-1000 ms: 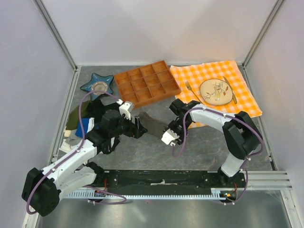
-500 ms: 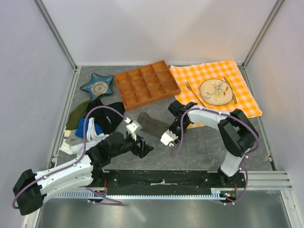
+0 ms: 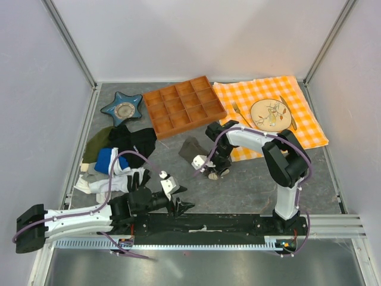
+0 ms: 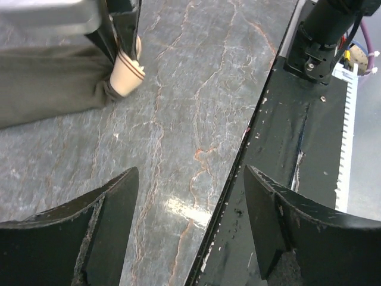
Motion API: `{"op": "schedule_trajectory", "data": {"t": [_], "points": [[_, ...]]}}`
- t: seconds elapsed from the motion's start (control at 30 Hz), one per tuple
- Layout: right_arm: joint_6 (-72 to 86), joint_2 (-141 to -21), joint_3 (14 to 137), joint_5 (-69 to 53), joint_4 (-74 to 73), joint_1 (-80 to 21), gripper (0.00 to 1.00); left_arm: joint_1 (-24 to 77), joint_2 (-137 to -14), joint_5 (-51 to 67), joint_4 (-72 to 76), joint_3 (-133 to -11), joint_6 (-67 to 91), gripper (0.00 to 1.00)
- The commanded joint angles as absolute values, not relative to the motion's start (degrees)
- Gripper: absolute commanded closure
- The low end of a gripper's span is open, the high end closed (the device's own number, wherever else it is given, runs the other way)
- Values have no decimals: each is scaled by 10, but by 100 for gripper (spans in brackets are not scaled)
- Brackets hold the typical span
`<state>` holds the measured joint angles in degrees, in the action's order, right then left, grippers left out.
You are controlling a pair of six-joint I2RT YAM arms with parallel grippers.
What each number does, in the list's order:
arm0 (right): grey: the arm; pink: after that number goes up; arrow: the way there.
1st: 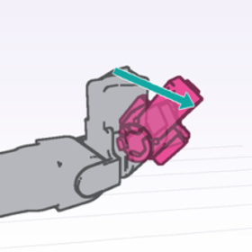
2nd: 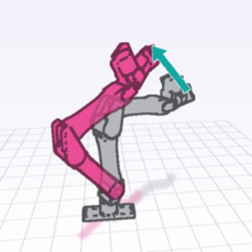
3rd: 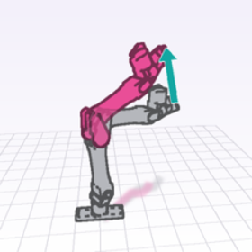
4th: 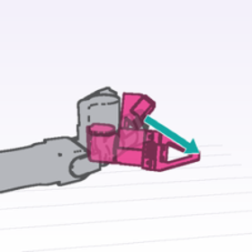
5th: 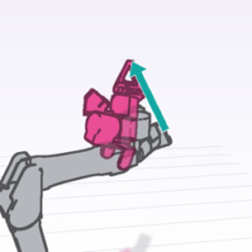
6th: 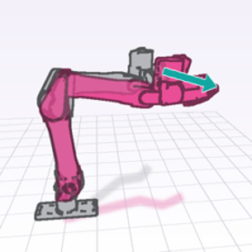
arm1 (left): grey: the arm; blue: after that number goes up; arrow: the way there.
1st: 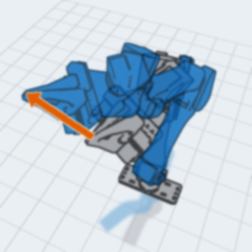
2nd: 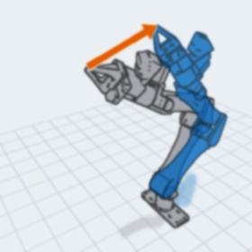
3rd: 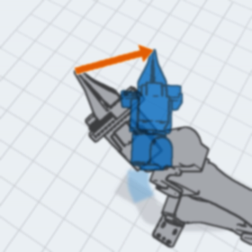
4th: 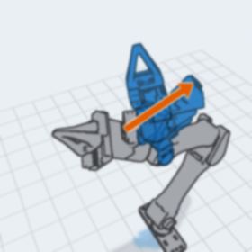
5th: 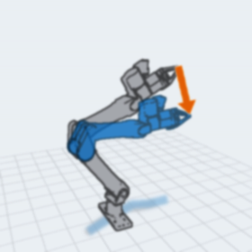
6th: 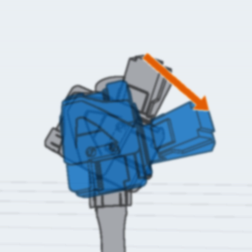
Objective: Roll the underwear
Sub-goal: Roll the underwear to the center of the board.
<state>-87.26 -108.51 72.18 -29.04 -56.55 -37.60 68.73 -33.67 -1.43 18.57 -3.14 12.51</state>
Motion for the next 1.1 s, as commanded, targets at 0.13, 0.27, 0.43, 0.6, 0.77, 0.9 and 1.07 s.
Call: {"op": "schedule_trajectory", "data": {"t": [0.13,0.27,0.43,0.6,0.77,0.9,1.07], "points": [[-648,-1192,786,-379,-715,-395,87,751,-446,-81,309,-57,1,22],[-610,-1251,825,-385,-722,-396,87,764,-562,-97,341,-91,-51,21],[-593,-1283,835,-395,-711,-396,85,766,-657,-119,422,-123,-97,20],[-583,-1288,839,-408,-699,-396,82,766,-764,-119,459,-162,-128,20],[-576,-1288,840,-410,-689,-396,80,766,-834,-112,480,-200,-138,24],[-575,-1289,838,-415,-685,-396,78,766,-874,-128,483,-223,-146,28],[-575,-1289,832,-421,-682,-396,76,766,-915,-126,481,-243,-142,34]]}}
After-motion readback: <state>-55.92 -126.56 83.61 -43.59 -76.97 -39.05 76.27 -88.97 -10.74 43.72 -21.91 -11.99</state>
